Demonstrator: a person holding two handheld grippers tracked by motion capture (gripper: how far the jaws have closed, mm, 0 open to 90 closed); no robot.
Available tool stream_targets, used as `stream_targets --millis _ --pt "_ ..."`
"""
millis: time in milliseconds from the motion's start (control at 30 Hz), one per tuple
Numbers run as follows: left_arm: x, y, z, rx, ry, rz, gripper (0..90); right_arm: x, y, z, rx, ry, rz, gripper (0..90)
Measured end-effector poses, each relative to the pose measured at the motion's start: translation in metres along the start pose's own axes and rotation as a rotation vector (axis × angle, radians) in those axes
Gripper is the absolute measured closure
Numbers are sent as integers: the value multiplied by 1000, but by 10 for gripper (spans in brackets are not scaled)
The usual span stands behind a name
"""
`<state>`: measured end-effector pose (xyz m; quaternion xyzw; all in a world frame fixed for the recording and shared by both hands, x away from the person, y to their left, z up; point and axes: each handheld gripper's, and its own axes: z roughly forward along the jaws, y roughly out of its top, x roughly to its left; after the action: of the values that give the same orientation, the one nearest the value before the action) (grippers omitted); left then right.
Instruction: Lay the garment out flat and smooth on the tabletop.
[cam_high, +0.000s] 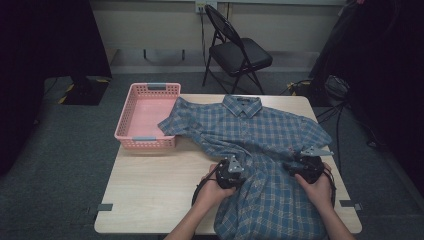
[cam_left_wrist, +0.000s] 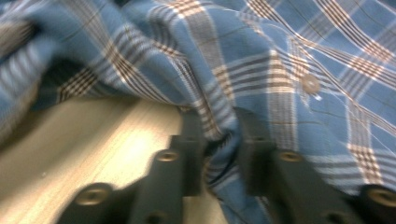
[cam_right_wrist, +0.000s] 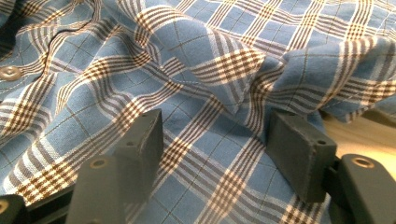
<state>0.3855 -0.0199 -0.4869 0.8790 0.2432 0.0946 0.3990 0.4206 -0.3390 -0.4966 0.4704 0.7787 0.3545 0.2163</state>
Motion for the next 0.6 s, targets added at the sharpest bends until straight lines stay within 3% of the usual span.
stream_targets --millis 67,200,433,600 --pt "0 0 -11 -3 -10 -18 820 0 0 0 0 0 0 358" --pt "3 -6 -41 -16 8 -55 827 0 0 0 0 0 0 359" --pt "7 -42 -92 -27 61 -113 811 0 0 0 0 0 0 358" --pt "11 -64 -115 -36 66 -180 798 0 0 0 0 0 0 359"
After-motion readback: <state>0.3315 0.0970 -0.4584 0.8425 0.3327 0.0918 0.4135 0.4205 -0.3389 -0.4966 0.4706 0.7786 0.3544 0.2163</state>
